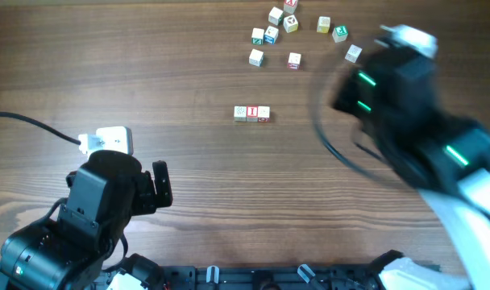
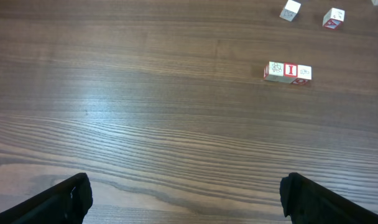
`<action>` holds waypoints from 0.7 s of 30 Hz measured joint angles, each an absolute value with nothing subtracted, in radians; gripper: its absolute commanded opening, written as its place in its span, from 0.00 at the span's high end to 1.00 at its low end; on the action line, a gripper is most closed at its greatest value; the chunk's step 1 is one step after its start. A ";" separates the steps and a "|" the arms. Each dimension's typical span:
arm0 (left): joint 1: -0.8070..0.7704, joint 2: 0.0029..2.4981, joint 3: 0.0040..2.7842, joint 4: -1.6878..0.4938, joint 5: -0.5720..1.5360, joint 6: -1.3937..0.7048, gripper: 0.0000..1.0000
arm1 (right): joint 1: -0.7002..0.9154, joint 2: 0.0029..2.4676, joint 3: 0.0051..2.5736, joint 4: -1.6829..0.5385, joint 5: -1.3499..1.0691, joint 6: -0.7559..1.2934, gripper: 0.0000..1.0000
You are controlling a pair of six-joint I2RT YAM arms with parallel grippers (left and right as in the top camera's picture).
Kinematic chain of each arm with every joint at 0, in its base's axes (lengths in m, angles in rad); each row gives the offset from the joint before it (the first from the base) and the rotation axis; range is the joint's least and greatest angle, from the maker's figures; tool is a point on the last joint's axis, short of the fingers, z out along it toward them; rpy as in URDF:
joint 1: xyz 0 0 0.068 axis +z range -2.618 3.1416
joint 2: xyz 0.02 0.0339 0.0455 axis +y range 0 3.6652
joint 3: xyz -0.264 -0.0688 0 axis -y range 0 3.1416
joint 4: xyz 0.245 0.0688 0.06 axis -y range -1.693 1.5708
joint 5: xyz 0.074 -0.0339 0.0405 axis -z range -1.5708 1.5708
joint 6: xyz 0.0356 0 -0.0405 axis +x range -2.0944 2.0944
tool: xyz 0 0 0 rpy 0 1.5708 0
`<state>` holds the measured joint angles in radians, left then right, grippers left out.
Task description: Form a horizontal line
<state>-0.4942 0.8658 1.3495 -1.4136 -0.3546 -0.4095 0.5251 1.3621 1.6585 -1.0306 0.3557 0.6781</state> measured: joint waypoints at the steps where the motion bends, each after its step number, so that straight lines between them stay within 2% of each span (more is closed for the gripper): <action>1: -0.494 0.865 1.349 -1.414 -0.355 -0.410 0.00 | 0.525 1.422 1.654 -0.989 0.323 0.671 0.95; 4: -0.494 0.865 1.349 -1.414 -0.355 -0.410 0.00 | 0.524 1.629 1.642 -0.784 0.165 0.610 0.95; 12: -0.494 0.866 1.349 -1.413 -0.355 -0.409 0.00 | 0.551 2.047 1.640 -0.432 -0.159 0.542 0.95; 17: -0.494 0.866 1.349 -1.414 -0.355 -0.410 0.00 | 0.612 2.159 1.638 -0.369 -0.206 0.536 0.95; 21: -0.494 0.865 1.349 -1.413 -0.355 -0.410 0.00 | 0.673 2.166 1.638 -0.445 -0.168 0.536 0.95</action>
